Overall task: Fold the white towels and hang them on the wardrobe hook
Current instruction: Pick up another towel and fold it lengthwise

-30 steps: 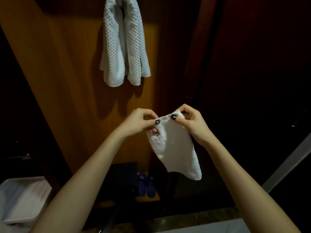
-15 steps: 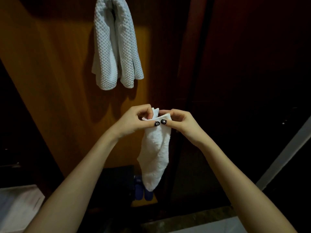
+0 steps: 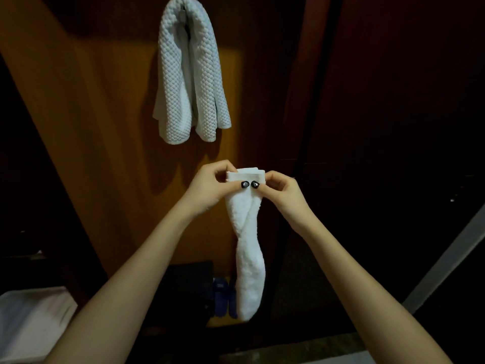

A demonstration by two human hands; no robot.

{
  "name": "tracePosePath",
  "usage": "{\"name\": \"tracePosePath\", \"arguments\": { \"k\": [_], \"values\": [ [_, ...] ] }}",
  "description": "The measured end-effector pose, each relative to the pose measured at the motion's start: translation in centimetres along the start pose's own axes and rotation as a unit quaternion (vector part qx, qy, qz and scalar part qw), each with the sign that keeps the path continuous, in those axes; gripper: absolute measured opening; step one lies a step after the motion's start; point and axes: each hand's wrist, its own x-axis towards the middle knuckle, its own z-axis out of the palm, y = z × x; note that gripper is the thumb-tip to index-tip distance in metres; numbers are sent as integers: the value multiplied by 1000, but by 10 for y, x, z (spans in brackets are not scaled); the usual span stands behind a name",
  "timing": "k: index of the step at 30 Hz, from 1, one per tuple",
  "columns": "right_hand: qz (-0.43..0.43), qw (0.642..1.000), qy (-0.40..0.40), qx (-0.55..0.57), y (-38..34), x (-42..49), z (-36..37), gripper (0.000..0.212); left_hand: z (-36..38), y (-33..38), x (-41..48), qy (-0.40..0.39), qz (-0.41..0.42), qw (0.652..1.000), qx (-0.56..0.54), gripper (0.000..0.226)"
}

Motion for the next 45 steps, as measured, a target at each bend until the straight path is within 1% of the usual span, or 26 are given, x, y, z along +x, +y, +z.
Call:
{"name": "tracePosePath", "arguments": {
  "k": [2,3,6,9,11,13,15,16,17,19,21,22,23,26,27,28,31,36,38,40,42,43,44,45],
  "values": [
    [9,1000,-6,-24,3,-2,2,3,2,0,3,61,29,997,26,19],
    [16,999,-8,-31,5,-3,2,2,2,2,6,77,39,996,27,19],
    [13,999,-12,-37,4,-2,1,11,7,15,13,92,69,993,12,19],
    [-34,999,18,-1,-6,4,0,22,10,23,20,64,83,994,-28,34],
    [-48,998,34,-1,-16,11,-3,22,10,25,23,45,63,994,-81,40],
    [-40,999,27,-22,-24,19,-6,18,10,25,25,50,49,991,-113,38],
    [-31,998,27,-45,-26,25,-7,13,13,17,26,62,30,989,-131,39],
    [-31,997,42,-55,-25,27,-7,12,15,10,24,67,22,990,-124,45],
    [-32,995,64,-63,-23,30,-7,14,18,0,20,69,13,992,-108,56],
    [-28,992,107,-66,-16,36,-10,26,30,-22,7,48,-17,996,-72,76],
    [-20,988,138,-61,-11,39,-15,39,49,-41,-10,15,-58,997,-44,84],
    [-14,986,151,-64,-9,40,-17,44,58,-49,-16,15,-76,997,-26,83],
    [-8,985,161,-68,-8,41,-19,49,65,-55,-21,30,-89,996,-2,77],
    [-8,980,185,-69,-6,42,-25,58,77,-62,-23,80,-82,989,92,37],
    [-10,979,191,-73,-7,43,-26,61,77,-64,-22,93,-67,986,122,28],
    [-13,977,198,-83,-8,43,-29,64,77,-68,-22,108,-56,982,143,23],
    [-13,969,225,-104,-10,45,-40,66,71,-77,-24,137,-74,975,156,29],
    [-10,957,274,-99,-14,45,-54,60,69,-79,-29,61,-60,970,227,40],
    [-10,954,282,-105,-17,46,-53,57,74,-78,-29,44,-51,968,244,37],
    [-10,951,285,-118,-19,47,-54,53,77,-80,-28,63,-43,963,260,26],
    [-21,950,281,-134,-18,45,-56,42,74,-83,-26,93,-62,943,313,20],
    [-28,951,274,-140,-19,42,-55,33,71,-85,-25,91,-73,937,329,19],
    [-34,954,262,-143,-20,39,-54,23,68,-85,-23,74,-76,944,311,20],
    [-40,960,237,-142,-21,35,-53,14,66,-84,-20,51,-66,964,254,24]
  ]
}}
